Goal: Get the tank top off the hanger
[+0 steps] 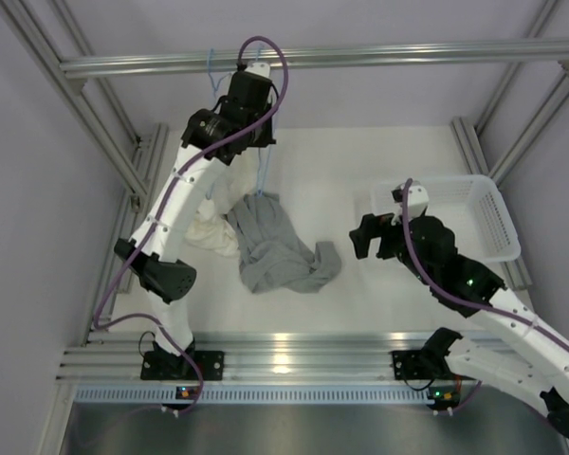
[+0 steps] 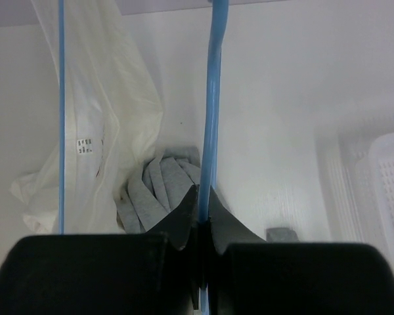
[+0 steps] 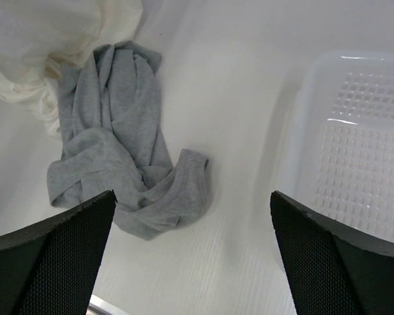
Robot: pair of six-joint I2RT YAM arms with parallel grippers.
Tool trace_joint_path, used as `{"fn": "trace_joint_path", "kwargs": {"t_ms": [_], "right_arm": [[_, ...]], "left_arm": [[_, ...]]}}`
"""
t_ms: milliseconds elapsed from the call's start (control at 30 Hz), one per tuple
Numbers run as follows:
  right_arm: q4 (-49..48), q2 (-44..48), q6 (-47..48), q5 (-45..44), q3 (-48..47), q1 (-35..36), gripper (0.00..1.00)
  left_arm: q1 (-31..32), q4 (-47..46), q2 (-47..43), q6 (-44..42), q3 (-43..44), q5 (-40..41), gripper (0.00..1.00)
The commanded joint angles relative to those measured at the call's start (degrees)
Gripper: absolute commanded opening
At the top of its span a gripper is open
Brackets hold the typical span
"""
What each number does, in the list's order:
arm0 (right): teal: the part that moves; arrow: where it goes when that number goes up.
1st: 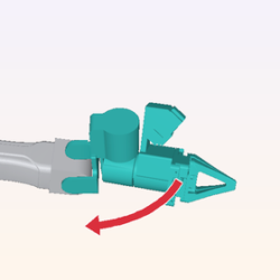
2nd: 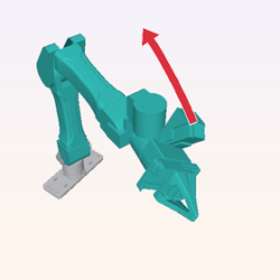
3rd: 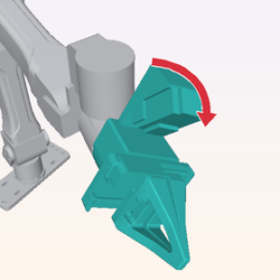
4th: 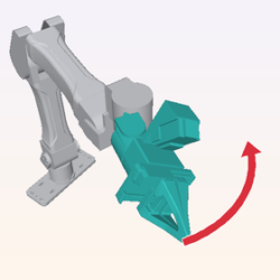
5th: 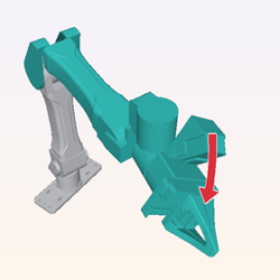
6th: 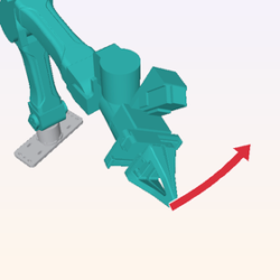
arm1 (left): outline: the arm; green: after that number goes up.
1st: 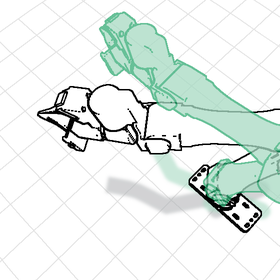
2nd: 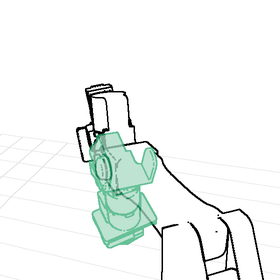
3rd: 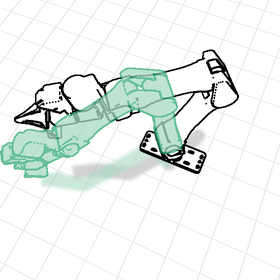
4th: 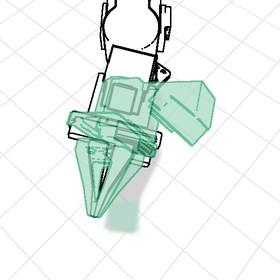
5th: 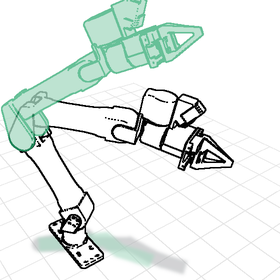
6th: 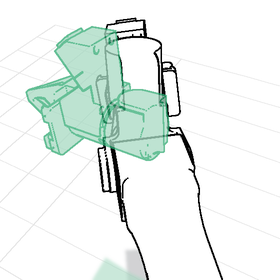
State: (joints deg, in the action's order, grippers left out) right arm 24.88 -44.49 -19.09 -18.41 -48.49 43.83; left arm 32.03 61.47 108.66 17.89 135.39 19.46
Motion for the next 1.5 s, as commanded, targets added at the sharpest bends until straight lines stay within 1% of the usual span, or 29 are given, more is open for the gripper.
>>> {"fn": "trace_joint_path", "kwargs": {"t_ms": [0,67,100,133,167,233,267,300,367,433,467,533,567,633,700,733,800,833,900,933,967,1033,1067,1100,1167,1200,1267,1367,1467], "right_arm": [[-1.1,1.9,0.3,0.5,1.8,0.8,0.99],[-1.9,2.0,0.5,0.6,2.3,0.7,0.99],[-2.1,1.6,1.0,1.0,2.6,0.8,0.99],[-2.4,1.3,1.2,1.4,2.6,0.7,0.99],[-2.8,1.0,1.6,2.1,2.5,0.7,0.99],[-3.6,-0.5,2.4,2.9,2.6,0.7,0.99],[-4.0,-1.0,2.7,4.3,2.7,0.7,0.99],[-5.2,-1.9,2.9,4.9,2.9,0.8,0.99],[-6.7,-2.9,3.3,7.4,3.4,0.8,0.99],[-9.1,-4.5,3.4,9.0,4.2,0.7,1.0],[-9.8,-5.2,3.6,10.5,4.4,0.8,0.99],[-11.3,-6.4,3.1,10.4,4.6,0.7,0.99],[-11.8,-6.6,3.0,10.3,4.7,0.7,0.99],[-13.1,-7.2,3.1,11.0,4.8,0.7,0.99],[-14.2,-9.9,4.3,14.5,4.4,0.7,0.99],[-15.5,-11.2,4.7,15.7,4.3,0.7,0.99],[-16.6,-16.0,5.4,18.0,3.4,1.1,0.99],[-17.1,-17.5,5.5,18.0,3.1,1.4,0.99],[-19.2,-21.6,6.5,17.7,2.0,3.3,0.99],[-20.0,-23.0,7.0,17.0,1.6,4.1,0.99],[-21.1,-26.1,7.6,15.6,0.3,6.1,0.99],[-21.7,-29.6,10.3,13.3,-1.2,8.4,0.99],[-22.1,-32.7,11.9,10.8,-2.6,10.4,0.99],[-23.6,-34.2,12.4,10.2,-3.0,11.1,0.99],[-26.4,-38.2,13.6,10.9,-4.0,11.7,0.99],[-29.2,-39.4,14.1,11.6,-4.2,11.7,0.99],[-31.3,-43.2,15.1,12.0,-5.2,11.7,0.99],[-32.4,-49.3,17.9,12.7,-8.5,11.7,0.99],[-35.5,-52.6,18.2,14.5,-9.5,11.7,0.99]], "left_arm": [[-0.7,2.5,0.9,0.6,-0.1,-1.9,0.0],[-0.7,2.3,-0.5,0.9,-4.0,-1.8,0.0],[-0.6,2.3,-1.8,1.0,-4.9,-1.5,0.06],[-0.5,2.2,-2.5,0.9,-6.5,-1.5,0.22],[-0.4,1.9,-4.0,0.9,-7.3,-1.5,0.29],[-0.3,1.5,-5.7,1.2,-8.9,-1.5,0.52],[-0.3,0.8,-7.9,1.2,-11.0,-1.5,0.72],[-0.3,0.4,-9.0,1.3,-12.3,-1.8,0.79],[-0.2,-0.6,-13.1,1.3,-17.2,-2.7,0.99],[-0.2,-2.8,-16.4,1.7,-20.9,-4.5,0.99],[-0.1,-3.7,-20.0,1.9,-25.4,-5.1,0.99],[-0.2,-7.0,-24.0,2.1,-30.4,-6.4,0.99],[-0.1,-7.6,-27.5,2.3,-32.5,-6.5,0.99],[-0.1,-8.7,-30.9,3.1,-38.2,-7.2,0.99],[-0.2,-9.5,-36.5,3.8,-41.9,-7.7,0.99],[-0.1,-10.8,-38.6,4.1,-46.0,-9.3,0.99],[-0.2,-12.6,-45.4,4.2,-50.0,-11.7,0.99],[-0.1,-13.9,-47.6,4.1,-53.4,-12.9,0.99],[-0.2,-15.6,-54.0,3.4,-56.8,-18.0,0.99],[-0.1,-16.7,-56.3,2.0,-60.7,-19.2,0.99],[-0.2,-19.6,-61.5,1.3,-62.9,-22.7,0.99],[-0.1,-22.3,-66.7,-0.3,-67.3,-22.6,0.99],[-0.2,-24.8,-72.1,-0.8,-71.5,-22.2,0.99],[-0.1,-26.0,-74.8,-1.4,-73.8,-21.1,0.99],[-0.1,-28.4,-82.6,-1.6,-79.5,-19.9,0.99],[-0.2,-30.0,-84.6,-1.8,-81.0,-17.2,0.99],[-0.1,-31.0,-89.5,-2.1,-83.3,-15.9,0.99],[-0.1,-32.1,-93.4,-2.8,-86.3,-15.3,0.99],[-0.2,-33.4,-95.8,-3.3,-89.0,-14.5,0.99]]}}
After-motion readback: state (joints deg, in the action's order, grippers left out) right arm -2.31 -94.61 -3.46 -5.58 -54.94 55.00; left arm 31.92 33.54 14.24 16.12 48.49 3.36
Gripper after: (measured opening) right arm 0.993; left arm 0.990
